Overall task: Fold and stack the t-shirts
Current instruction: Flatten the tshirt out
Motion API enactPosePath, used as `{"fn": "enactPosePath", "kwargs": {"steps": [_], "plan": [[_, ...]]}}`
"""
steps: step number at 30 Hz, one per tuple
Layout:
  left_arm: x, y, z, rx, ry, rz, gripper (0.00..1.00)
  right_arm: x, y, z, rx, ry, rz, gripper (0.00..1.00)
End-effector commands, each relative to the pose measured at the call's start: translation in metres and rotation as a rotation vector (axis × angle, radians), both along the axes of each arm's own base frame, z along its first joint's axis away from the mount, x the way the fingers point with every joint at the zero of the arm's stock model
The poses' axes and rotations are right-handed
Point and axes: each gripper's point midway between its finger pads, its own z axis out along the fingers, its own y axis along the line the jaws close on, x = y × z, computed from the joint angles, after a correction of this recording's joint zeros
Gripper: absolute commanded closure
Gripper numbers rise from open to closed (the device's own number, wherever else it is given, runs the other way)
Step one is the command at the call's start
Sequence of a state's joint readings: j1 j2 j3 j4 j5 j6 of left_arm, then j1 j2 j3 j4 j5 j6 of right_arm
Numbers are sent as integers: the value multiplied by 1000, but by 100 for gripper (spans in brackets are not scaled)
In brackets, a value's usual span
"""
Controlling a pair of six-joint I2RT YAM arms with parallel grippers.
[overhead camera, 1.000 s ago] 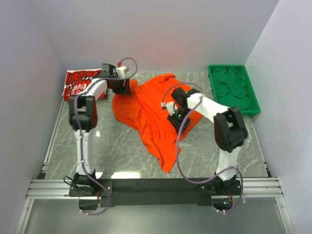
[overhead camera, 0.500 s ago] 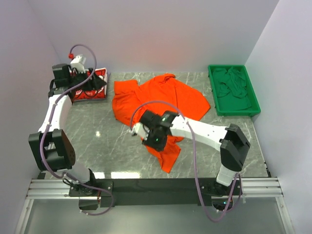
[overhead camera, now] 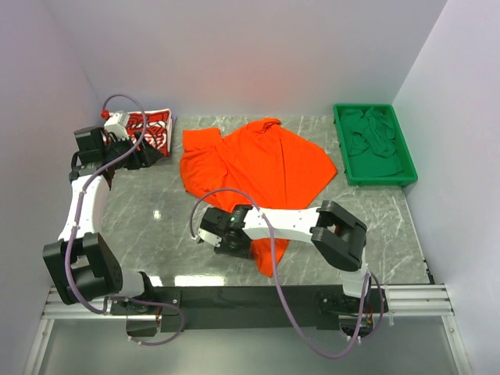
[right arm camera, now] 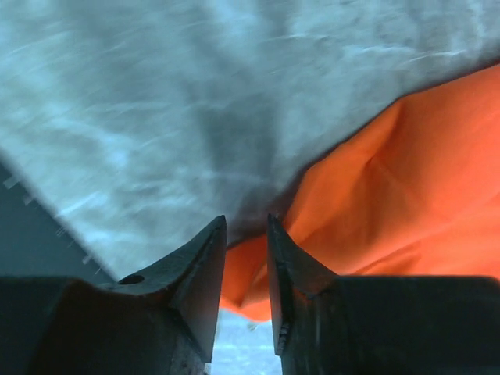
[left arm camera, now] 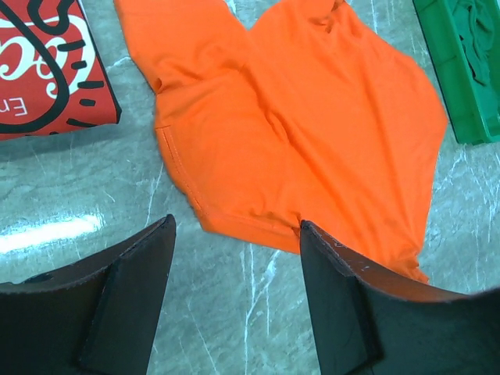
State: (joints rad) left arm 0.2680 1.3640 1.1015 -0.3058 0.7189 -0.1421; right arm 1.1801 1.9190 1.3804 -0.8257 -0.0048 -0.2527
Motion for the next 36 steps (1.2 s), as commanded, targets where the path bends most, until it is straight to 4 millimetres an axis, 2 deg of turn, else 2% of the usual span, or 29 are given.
{"fn": "enactPosePath", "kwargs": {"steps": [1,7,12,15,18,21,23,29,33,36], "plan": [[-10,-3,12,16,-52,-32,30,24,9,-2,29,-115,-62,65],[-12,2,7,31,-40,-40,30,27,-4,-27,-43,-146,-71,65],[-9,3,7,25,-35,-49,30,29,-12,-34,-61,-175,-77,71],[-9,2,6,15,-30,-59,30,32,-7,-20,-31,-190,-78,72],[-9,0,3,-2,-19,-68,30,31,3,3,28,-189,-56,71],[-8,-1,0,-17,-8,-70,31,31,23,29,96,-191,-34,68],[-7,0,-3,-17,0,-66,30,31,24,29,84,-183,-28,67],[-4,2,-4,-12,9,-64,30,29,18,7,45,-176,0,67],[-3,2,-7,-13,21,-62,30,30,1,-16,-13,-158,-7,66],[-2,3,-6,-13,19,-58,30,33,-9,-26,-39,-171,-15,65]]}}
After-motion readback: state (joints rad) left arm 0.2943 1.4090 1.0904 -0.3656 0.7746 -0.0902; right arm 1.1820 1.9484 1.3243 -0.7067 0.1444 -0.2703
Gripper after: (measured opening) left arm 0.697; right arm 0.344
